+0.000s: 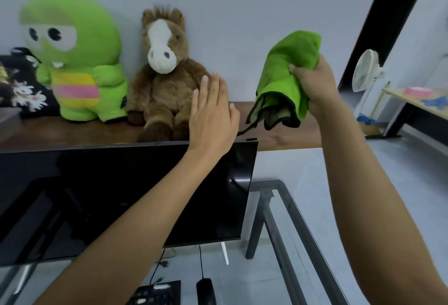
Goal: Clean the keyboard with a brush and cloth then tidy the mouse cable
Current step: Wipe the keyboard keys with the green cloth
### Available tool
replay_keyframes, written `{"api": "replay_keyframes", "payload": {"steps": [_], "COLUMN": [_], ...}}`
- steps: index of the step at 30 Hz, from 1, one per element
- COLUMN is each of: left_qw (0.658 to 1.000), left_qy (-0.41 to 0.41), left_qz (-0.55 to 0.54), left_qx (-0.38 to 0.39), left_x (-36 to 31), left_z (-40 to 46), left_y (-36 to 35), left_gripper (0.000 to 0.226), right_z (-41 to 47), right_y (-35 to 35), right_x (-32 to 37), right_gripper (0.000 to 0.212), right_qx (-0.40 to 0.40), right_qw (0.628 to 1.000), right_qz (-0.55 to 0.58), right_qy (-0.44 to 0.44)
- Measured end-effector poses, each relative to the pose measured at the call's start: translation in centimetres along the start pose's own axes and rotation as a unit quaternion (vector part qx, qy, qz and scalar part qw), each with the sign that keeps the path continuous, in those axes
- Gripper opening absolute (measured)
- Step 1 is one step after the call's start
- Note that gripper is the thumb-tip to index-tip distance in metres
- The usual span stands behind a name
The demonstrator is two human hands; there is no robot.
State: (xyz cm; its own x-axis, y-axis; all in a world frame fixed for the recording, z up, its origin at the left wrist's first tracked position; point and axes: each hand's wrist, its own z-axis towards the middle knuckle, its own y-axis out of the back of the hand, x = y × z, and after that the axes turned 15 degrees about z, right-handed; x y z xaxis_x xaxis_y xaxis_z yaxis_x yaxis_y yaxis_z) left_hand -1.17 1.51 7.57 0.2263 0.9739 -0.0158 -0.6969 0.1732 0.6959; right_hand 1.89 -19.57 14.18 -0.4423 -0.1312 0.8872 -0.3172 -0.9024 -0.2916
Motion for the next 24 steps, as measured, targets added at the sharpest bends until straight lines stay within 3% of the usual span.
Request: {"api": "replay_keyframes", "payload": {"steps": [3,7,12,16,21,24], "left_qw": [1.0,1.0,0.998,0.996,0.996,0.995], "left_qy": [0.004,0.017,0.045,0.049,0.045,0.071], "left_qz": [-0.007,-0.023,-0.04,-0.057,-0.066,-0.07], "left_qx": [-0.01,-0.008,-0.023,-0.053,-0.05,-0.014], "left_x": [1.8,5.1,11.3,17.1,25.5,31.5], "left_z": [0.2,-1.3,-6.5,-12.6,-20.9,-26.1], "left_y": [1.4,2.9,4.7,6.0,5.6,3.9], "left_gripper": [0.058,0.057,0.054,0.039,0.025,0.026], "right_z": [-2.8,-8.1,-15.6,-21.7,-29.6,-34.8], "right_y": [-2.2,-5.6,-9.2,-11.8,-15.2,-17.2], "right_x": [2.1,1.2,-1.0,-3.4,-10.1,-15.9], "right_gripper": [0.041,0.041,0.038,0.031,0.043,0.045], "right_qx": [0.031,0.073,0.086,0.115,0.153,0.127], "right_qw": [0.998,0.996,0.974,0.944,0.906,0.89], "right_qz": [0.041,0.054,0.142,0.178,0.143,0.093], "right_qy": [0.025,-0.017,-0.152,-0.255,-0.368,-0.427]}}
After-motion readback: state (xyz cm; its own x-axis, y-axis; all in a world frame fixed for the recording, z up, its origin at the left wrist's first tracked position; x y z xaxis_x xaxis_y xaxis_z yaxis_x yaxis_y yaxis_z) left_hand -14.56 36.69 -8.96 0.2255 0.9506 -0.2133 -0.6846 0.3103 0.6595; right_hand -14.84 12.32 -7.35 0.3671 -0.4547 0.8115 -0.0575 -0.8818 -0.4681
